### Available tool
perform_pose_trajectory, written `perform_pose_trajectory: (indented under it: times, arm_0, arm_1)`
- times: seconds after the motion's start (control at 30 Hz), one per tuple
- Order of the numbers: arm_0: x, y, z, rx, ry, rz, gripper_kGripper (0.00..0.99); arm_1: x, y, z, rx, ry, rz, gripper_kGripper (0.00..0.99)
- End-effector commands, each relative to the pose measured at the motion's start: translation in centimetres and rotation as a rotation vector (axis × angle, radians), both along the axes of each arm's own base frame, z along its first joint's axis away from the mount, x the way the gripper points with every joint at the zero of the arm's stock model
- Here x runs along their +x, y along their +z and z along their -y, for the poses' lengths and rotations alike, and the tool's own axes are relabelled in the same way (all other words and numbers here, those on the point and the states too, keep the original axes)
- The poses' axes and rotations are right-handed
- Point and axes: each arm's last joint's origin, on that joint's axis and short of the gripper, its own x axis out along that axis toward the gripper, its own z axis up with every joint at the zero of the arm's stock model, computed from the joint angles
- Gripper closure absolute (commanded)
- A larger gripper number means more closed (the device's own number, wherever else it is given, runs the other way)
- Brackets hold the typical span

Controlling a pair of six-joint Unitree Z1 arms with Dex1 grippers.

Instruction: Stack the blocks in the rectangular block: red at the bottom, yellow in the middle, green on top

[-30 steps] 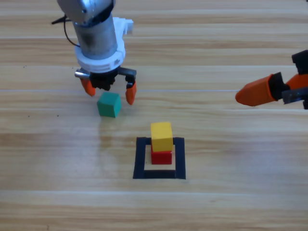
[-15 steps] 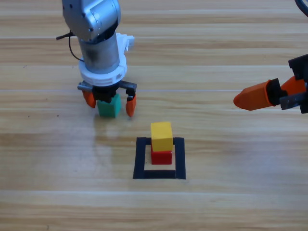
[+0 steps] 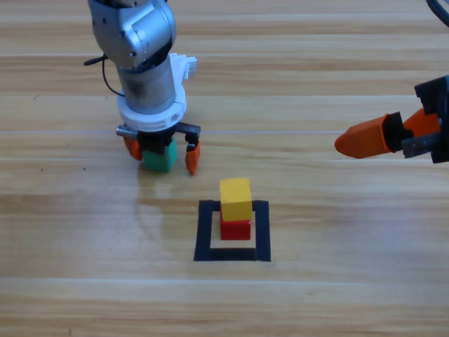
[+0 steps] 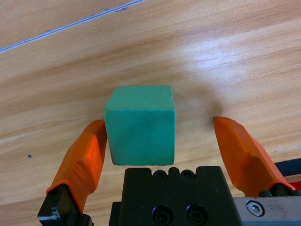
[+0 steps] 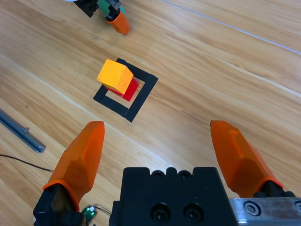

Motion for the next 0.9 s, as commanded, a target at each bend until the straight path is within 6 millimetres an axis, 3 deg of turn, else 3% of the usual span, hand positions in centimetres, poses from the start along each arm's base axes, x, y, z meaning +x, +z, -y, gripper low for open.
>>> perform_pose_trajectory:
  times: [0.03, 0.23, 0.3, 0.37, 0.4, 0.53, 0.6, 0.8, 0.9]
  arm_0:
    - [0.9, -2.6, -1.1, 0.034, 0.017, -0.039, 0.068]
    - [1.1, -2.5, -1.9, 0.036, 0.017, -0.044, 0.306]
    - [1.1, -2.4, -2.2, 0.036, 0.016, -0.042, 0.496]
    - [1.1, -2.1, -2.3, 0.039, 0.016, -0.038, 0.811]
    - [1.1, -2.0, -2.5, 0.04, 0.019, -0.037, 0.906]
    - [0.8, -1.2, -2.6, 0.033, 0.039, -0.026, 0.953]
    - [0.2, 0.2, -2.6, 0.032, 0.052, 0.0, 0.984]
    - [-2.1, 8.0, -2.2, -0.016, 0.074, 0.055, 0.99]
    - [-4.5, 11.8, -1.3, -0.076, 0.056, 0.075, 0.99]
  arm_1:
    - [0.4, -1.6, -0.2, -0.019, 0.011, -0.041, 0.0]
    - [0.4, -1.6, -0.2, -0.022, 0.011, -0.04, 0.0]
    - [0.4, -1.7, -0.3, -0.022, 0.014, -0.043, 0.0]
    - [0.4, -1.7, -0.4, -0.019, 0.02, -0.049, 0.0]
    - [0.5, -1.8, -0.5, -0.02, 0.023, -0.055, 0.0]
    - [0.5, -2.2, -0.8, -0.024, 0.043, -0.07, 0.0]
    - [0.5, -2.4, -1.0, -0.032, 0.053, -0.074, 0.0]
    - [0.2, -2.8, -1.6, -0.04, 0.085, -0.085, 0.0]
    - [0.1, -2.8, -1.7, -0.041, 0.089, -0.086, 0.0]
